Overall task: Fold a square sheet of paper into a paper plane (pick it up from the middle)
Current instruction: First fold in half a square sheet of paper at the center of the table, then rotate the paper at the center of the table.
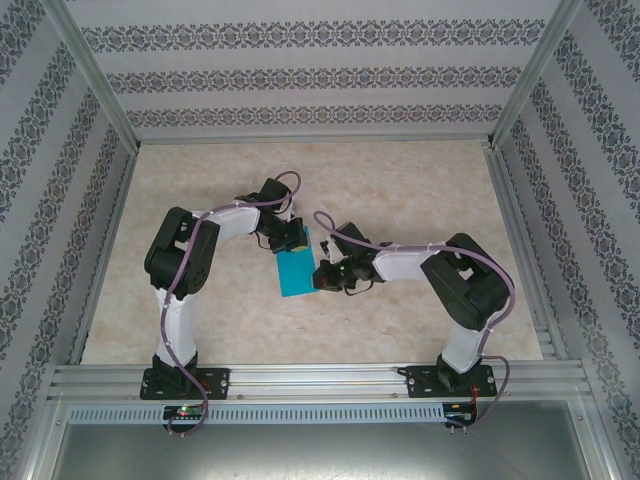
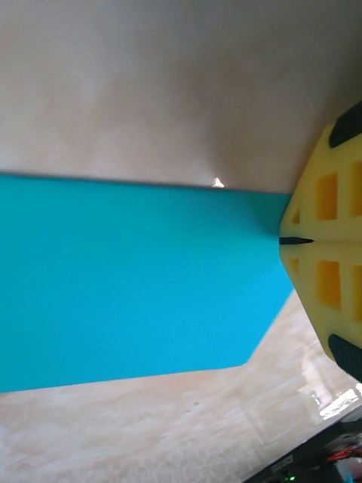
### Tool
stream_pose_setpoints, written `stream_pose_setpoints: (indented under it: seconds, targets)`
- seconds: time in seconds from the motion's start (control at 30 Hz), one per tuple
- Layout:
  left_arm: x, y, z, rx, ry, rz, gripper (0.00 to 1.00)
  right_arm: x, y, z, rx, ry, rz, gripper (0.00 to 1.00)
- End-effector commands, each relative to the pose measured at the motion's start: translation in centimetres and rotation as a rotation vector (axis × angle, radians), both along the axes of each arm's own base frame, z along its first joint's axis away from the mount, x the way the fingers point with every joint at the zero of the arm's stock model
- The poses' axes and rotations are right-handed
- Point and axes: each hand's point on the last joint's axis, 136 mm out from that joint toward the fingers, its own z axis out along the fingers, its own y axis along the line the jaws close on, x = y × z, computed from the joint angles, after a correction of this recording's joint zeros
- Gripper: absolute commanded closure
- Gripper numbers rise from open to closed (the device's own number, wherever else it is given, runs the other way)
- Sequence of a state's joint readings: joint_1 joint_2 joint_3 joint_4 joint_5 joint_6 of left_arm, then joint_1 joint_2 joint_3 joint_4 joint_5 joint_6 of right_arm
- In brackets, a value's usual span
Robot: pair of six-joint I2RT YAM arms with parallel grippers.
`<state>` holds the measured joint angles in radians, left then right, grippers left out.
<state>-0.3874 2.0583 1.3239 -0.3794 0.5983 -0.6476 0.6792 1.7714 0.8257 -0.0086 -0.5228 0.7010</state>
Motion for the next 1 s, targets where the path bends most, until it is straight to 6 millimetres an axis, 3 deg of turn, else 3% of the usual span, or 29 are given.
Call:
stream_pose_setpoints:
  seconds: [0.0,0.13,0.2,0.33,0.43,0.7,0.87,0.97]
  targets:
    - [-1.7,2.1,-3.8,0.152,0.077,-0.01,1.0,-2.7,-1.6,-0.3,-0.063,0.049,0.02,1.0]
    - [-0.8,1.1,-2.0,0.098,0.041,-0.029,1.0,-0.7,-1.5,2.2,-0.064,-0.053,-0.007,1.0]
    - [0.3,0.2,0.3,0.052,-0.003,-0.027,0.95,1.1,-1.5,2.9,-0.089,-0.1,-0.034,1.0]
    - [2.4,0.1,4.8,0.021,-0.084,0.027,0.62,3.1,-0.4,2.6,-0.117,-0.108,-0.034,1.0]
    - [3.1,2.0,6.7,0.024,-0.089,0.118,0.44,3.5,0.8,1.9,-0.107,-0.071,-0.021,1.0]
    - [0.6,9.0,6.7,0.129,-0.03,0.325,0.27,2.3,0.7,-0.4,-0.222,0.003,-0.075,1.0]
    - [-2.1,10.6,6.2,0.17,-0.01,0.343,0.2,-0.4,0.2,-2.1,-0.294,0.06,-0.151,1.0]
    - [-3.5,11.3,6.2,0.183,-0.017,0.344,0.12,-2.0,1.9,-2.1,-0.26,0.084,-0.155,1.0]
